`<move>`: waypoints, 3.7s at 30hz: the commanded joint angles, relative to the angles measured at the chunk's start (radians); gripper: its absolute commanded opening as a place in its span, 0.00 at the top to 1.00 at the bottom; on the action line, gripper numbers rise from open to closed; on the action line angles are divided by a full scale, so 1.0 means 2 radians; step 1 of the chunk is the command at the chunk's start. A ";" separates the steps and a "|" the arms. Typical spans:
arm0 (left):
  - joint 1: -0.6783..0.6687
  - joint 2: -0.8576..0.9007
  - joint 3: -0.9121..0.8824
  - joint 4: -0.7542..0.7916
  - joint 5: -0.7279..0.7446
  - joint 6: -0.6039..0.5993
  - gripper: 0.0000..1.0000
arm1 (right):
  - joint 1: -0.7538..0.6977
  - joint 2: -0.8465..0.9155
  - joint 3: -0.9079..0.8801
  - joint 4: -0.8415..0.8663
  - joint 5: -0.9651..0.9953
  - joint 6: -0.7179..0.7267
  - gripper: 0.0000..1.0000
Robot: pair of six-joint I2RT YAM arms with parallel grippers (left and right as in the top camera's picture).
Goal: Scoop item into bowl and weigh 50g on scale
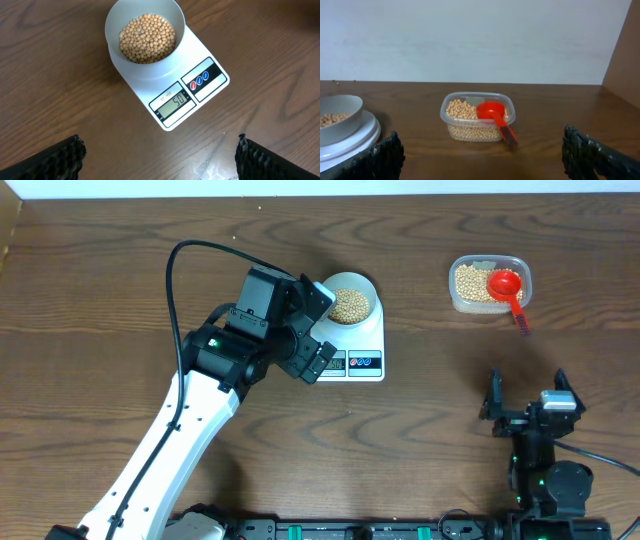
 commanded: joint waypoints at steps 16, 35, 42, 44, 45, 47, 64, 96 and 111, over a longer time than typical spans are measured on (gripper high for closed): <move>0.002 0.001 0.002 0.000 0.002 -0.001 0.02 | 0.003 -0.032 -0.015 -0.060 0.009 -0.004 0.01; 0.002 0.001 0.002 0.000 0.002 -0.001 0.02 | 0.003 -0.032 -0.015 -0.060 0.009 -0.004 0.01; 0.002 0.001 0.002 -0.034 -0.043 -0.001 0.02 | 0.003 -0.032 -0.015 -0.060 0.009 -0.004 0.01; 0.002 0.001 0.002 -0.034 -0.043 -0.001 0.02 | 0.003 -0.032 -0.015 -0.060 0.009 -0.004 0.01; 0.002 0.001 0.002 -0.034 -0.043 -0.001 0.02 | 0.003 -0.032 -0.015 -0.060 0.009 -0.004 0.01; 0.002 0.001 0.002 -0.034 -0.043 -0.001 0.02 | 0.003 -0.032 -0.015 -0.060 0.009 -0.004 0.01; 0.026 -0.061 -0.012 -0.008 -0.043 0.001 0.02 | 0.003 -0.032 -0.015 -0.060 0.009 -0.004 0.01; 0.143 -0.485 -0.443 0.371 -0.039 -0.001 0.02 | 0.003 -0.032 -0.015 -0.060 0.009 -0.004 0.01; 0.150 -0.667 -0.592 0.371 -0.065 -0.001 0.02 | 0.003 -0.032 -0.015 -0.060 0.009 -0.004 0.01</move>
